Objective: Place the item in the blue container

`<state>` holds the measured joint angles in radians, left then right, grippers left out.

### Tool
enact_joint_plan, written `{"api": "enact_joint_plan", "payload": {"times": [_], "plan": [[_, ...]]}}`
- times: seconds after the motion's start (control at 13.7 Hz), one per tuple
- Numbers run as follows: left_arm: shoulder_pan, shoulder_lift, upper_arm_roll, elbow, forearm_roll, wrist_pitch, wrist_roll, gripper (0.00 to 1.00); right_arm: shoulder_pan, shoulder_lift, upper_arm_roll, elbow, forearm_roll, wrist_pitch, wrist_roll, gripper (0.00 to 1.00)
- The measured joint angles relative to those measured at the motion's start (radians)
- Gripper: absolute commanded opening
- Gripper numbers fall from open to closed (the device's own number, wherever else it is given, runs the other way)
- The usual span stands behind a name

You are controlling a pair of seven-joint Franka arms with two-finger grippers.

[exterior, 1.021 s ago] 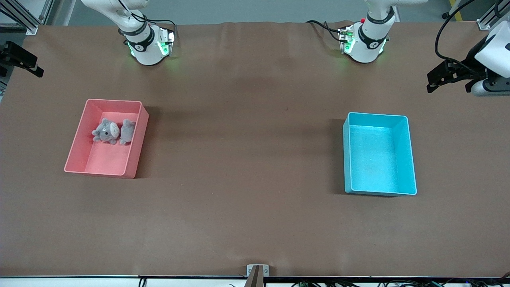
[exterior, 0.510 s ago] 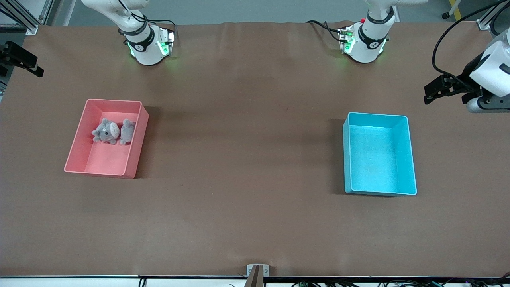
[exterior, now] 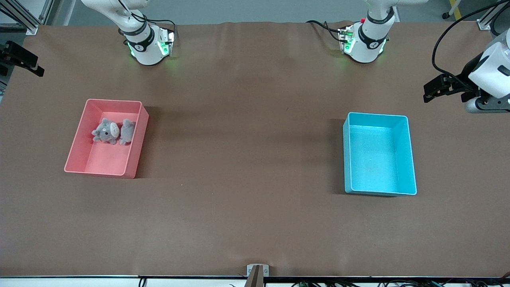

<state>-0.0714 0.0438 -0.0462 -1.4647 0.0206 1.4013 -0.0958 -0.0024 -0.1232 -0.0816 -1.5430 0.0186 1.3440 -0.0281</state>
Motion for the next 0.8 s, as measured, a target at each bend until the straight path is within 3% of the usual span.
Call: {"api": "enact_joint_plan", "payload": {"times": [0.8], "plan": [[0.002, 0.0, -0.005, 0.003, -0.006, -0.011, 0.004, 1.0, 0.0, 0.0, 0.0, 0.0, 0.011, -0.007, 0.0, 1.0]]}}
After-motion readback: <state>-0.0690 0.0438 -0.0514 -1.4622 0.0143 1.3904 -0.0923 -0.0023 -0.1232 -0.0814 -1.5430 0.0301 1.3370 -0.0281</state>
